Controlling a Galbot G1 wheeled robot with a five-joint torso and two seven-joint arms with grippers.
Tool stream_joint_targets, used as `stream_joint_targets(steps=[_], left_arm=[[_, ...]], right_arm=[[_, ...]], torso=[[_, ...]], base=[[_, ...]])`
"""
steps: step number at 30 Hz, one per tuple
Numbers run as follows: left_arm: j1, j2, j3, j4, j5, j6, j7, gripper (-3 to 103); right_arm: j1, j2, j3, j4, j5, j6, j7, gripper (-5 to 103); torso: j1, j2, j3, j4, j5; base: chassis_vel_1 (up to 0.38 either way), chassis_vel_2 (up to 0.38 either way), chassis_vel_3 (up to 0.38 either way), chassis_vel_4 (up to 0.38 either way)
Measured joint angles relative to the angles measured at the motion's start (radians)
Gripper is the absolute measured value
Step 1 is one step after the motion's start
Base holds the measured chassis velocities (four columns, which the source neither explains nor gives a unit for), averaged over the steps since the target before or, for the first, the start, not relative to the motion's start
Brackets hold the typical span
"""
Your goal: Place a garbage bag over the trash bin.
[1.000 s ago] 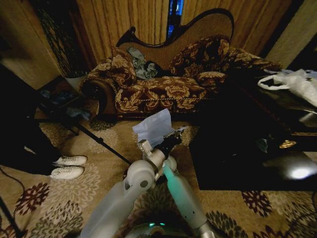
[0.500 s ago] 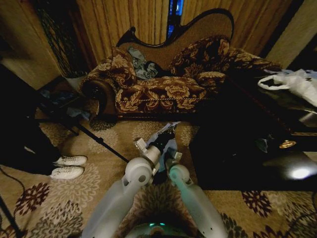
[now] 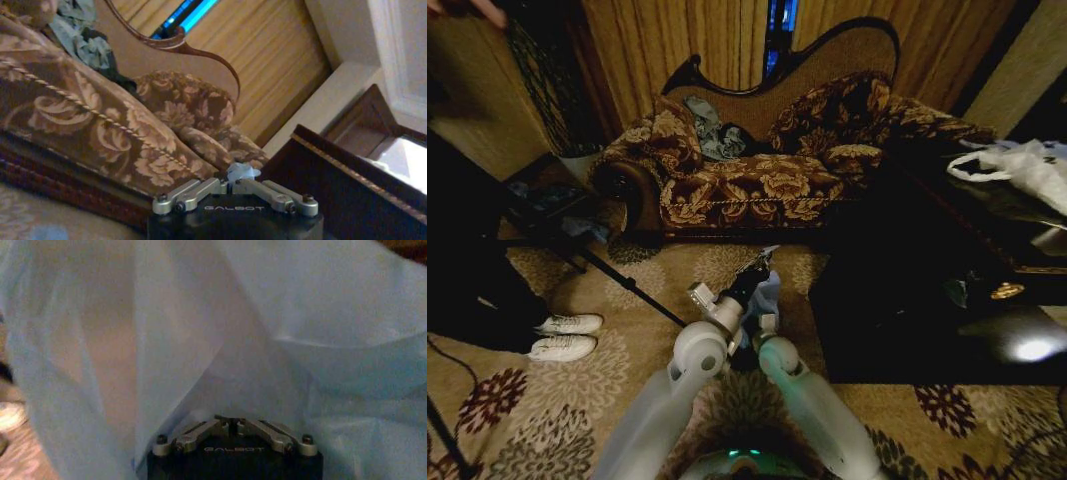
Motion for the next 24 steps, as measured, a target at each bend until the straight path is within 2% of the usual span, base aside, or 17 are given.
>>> stream_joint_targets(steps=[4, 8, 13, 17, 19, 20, 21, 23, 24], left_arm=[[0.021, -0.009, -0.029, 0.012, 0.012, -0.005, 0.012, 0], [0.04, -0.009, -0.051, 0.01, 0.018, -0.007, 0.019, 0], [0.078, -0.008, -0.083, -0.005, 0.027, -0.008, 0.021, 0], [0.098, -0.005, -0.098, -0.019, 0.031, -0.001, 0.006, 0], [0.114, -0.005, -0.11, -0.04, 0.032, 0.018, -0.033, -1], [0.117, -0.005, -0.111, -0.044, 0.032, 0.024, -0.046, 4], [0.117, -0.005, -0.111, -0.044, 0.032, 0.024, -0.046, 4], [0.132, -0.003, -0.119, -0.055, 0.035, 0.043, -0.066, 15], [0.138, 0.0, -0.125, -0.06, 0.037, 0.054, -0.072, 15]], right_arm=[[0.049, 0.015, -0.002, -0.069, 0.026, 0.021, 0.032, 0], [0.074, 0.025, -0.003, -0.118, 0.011, 0.058, 0.044, 0], [0.086, 0.04, -0.016, -0.136, 0.005, 0.067, 0.058, 0], [0.089, 0.044, -0.028, -0.145, 0.004, 0.064, 0.059, 0], [0.092, 0.045, -0.041, -0.163, 0.005, 0.061, 0.056, 0], [0.094, 0.046, -0.042, -0.17, 0.005, 0.061, 0.054, 0], [0.094, 0.046, -0.042, -0.17, 0.005, 0.061, 0.054, 0], [0.098, 0.053, -0.042, -0.197, 0.005, 0.066, 0.045, 0], [0.098, 0.054, -0.041, -0.201, 0.004, 0.068, 0.042, 0]], torso=[[0.0, 0.0, 0.0, 0.0, -0.0001], [0.0, 0.0, 0.0, -0.0002, -0.0001], [0.0, 0.0, 0.0, -0.0001, -0.0001], [0.0, 0.0, 0.0, -0.0001, -0.0002], [0.0, 0.0, 0.0, -0.0001, -0.0002], [0.0, 0.0, 0.0, -0.0001, -0.0002], [0.0, 0.0, 0.0, -0.0001, -0.0002], [0.0, 0.0, 0.0, -0.0002, -0.0002], [0.0, 0.0, 0.0, -0.0002, -0.0002]], base=[[0.0, 0.0, 0.0, 0.0], [0.0, 0.0, 0.0, 0.0], [0.0, 0.0, 0.0, 0.0], [0.0, 0.0, 0.0, 0.0], [0.0, 0.0, 0.0, 0.0], [0.0, 0.0, 0.0, 0.0], [0.0, 0.0, 0.0, 0.0], [0.0, 0.0, 0.0, 0.0], [0.0, 0.0, 0.0, 0.0]])
